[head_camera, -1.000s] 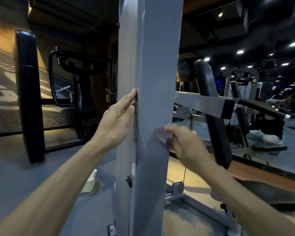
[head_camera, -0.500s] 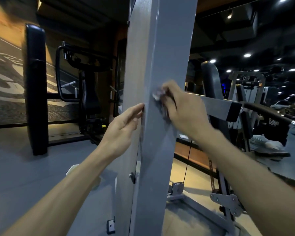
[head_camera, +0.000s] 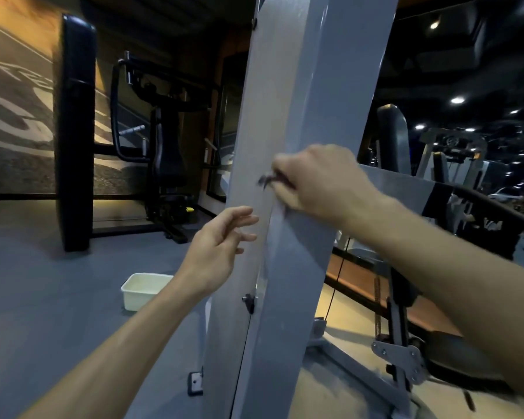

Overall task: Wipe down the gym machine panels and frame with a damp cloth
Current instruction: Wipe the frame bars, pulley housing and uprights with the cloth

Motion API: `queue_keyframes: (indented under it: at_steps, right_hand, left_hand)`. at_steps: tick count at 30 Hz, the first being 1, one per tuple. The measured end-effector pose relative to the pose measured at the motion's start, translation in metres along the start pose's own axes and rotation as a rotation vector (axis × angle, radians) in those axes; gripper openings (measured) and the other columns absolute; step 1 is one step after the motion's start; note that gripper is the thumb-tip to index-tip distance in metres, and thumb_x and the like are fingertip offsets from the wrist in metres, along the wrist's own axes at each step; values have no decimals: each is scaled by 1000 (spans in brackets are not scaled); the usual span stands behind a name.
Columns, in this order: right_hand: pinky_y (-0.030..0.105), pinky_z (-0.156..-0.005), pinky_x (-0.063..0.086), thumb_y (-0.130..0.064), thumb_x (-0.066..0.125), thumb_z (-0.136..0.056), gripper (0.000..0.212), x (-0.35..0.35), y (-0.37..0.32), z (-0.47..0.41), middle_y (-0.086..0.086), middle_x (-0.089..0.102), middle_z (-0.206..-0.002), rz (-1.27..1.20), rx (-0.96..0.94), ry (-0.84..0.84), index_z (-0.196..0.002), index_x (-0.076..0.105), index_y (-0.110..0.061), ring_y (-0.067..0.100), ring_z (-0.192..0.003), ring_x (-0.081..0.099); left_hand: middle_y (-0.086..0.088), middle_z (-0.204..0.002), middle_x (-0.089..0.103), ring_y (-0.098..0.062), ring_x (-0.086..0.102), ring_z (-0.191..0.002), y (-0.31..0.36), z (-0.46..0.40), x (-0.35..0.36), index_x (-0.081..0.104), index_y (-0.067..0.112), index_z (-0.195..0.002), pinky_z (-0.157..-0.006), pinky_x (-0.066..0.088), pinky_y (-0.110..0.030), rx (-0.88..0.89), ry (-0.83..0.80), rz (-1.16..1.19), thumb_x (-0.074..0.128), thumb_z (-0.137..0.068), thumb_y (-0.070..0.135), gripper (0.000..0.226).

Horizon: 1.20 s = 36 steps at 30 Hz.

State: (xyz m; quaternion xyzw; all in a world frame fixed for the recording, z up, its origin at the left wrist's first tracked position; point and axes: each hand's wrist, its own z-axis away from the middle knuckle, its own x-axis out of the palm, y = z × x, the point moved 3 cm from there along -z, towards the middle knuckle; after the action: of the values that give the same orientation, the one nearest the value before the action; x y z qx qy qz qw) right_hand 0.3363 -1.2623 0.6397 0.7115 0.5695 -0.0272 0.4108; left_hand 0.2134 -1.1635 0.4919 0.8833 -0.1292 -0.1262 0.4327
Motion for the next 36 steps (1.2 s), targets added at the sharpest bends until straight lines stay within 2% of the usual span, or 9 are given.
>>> queue_keyframes:
  at_steps: [4, 10, 16, 19, 25, 28, 30, 34, 36]
  right_hand:
    - [36, -64, 30, -39, 51, -102, 27, -23, 21, -35, 15, 63, -89, 33, 98, 173, -106, 62, -15, 37, -80, 59]
    - [23, -46, 20, -17, 84, -73, 26, 40, -44, 51, 3, 54, -53, -30, 25, 8, -73, 58, -16, 28, -41, 54]
    - [29, -46, 45, -23, 63, -92, 7, 39, -25, 52, -1, 66, -67, -66, -117, -52, -94, 66, -17, 28, -50, 62]
    - [31, -53, 42, -39, 39, -101, 35, -6, 14, 0, 6, 72, -78, 38, 23, 149, -106, 67, -17, 34, -62, 67]
    - [29, -45, 39, -38, 46, -98, 30, 29, -17, 27, 5, 65, -62, -40, 59, 183, -92, 66, -15, 33, -49, 62]
    - [23, -43, 24, -29, 69, -90, 13, 67, -60, 86, -2, 59, -54, -49, -70, -47, -85, 62, -19, 25, -42, 60]
    - [24, -41, 29, -27, 67, -91, 16, 80, -73, 105, -3, 57, -54, -44, -214, -220, -84, 56, -19, 23, -41, 58]
    - [24, -47, 28, -37, 73, -85, 29, 41, -34, 42, 6, 55, -46, 74, -188, -16, -72, 56, -17, 28, -36, 55]
    - [28, -53, 25, -36, 68, -90, 27, 5, -19, 5, 13, 62, -61, 188, -44, 48, -78, 60, -14, 34, -51, 64]
  left_hand:
    - [10, -124, 72, -13, 72, -102, 3, -2, 1, 60, 30, -129, -87, 56, -35, 1, 10, 5, 37, -107, -2, 45]
    - [8, -124, 72, -14, 73, -99, 5, 3, 1, 60, 30, -130, -86, 58, -37, 25, 11, -6, 36, -108, -3, 46]
    - [12, -121, 73, -12, 73, -97, -1, 12, 1, 60, 30, -130, -81, 54, -32, 7, -11, -19, 38, -107, -3, 45]
    - [11, -121, 72, -12, 72, -98, -2, 11, 0, 60, 26, -133, -80, 55, -28, -6, 0, 9, 37, -108, -3, 44]
    - [9, -120, 73, -16, 72, -97, -12, 18, 7, 61, 31, -128, -80, 55, -30, -22, 16, 34, 37, -106, -6, 49]
    - [10, -123, 72, -14, 72, -98, -24, 23, 6, 60, 26, -135, -81, 56, -30, -34, -3, -18, 37, -106, -5, 49]
    - [11, -124, 71, -13, 72, -99, -27, 26, 5, 60, 29, -134, -82, 57, -33, -34, -9, -41, 37, -106, -6, 50]
    - [13, -120, 72, -11, 71, -98, -30, 30, 8, 62, 38, -125, -81, 57, -27, -45, 12, -30, 38, -105, -8, 56]
    - [13, -122, 71, -9, 70, -102, -36, 31, 11, 61, 34, -130, -82, 55, -25, -79, 13, -22, 37, -105, -7, 54]
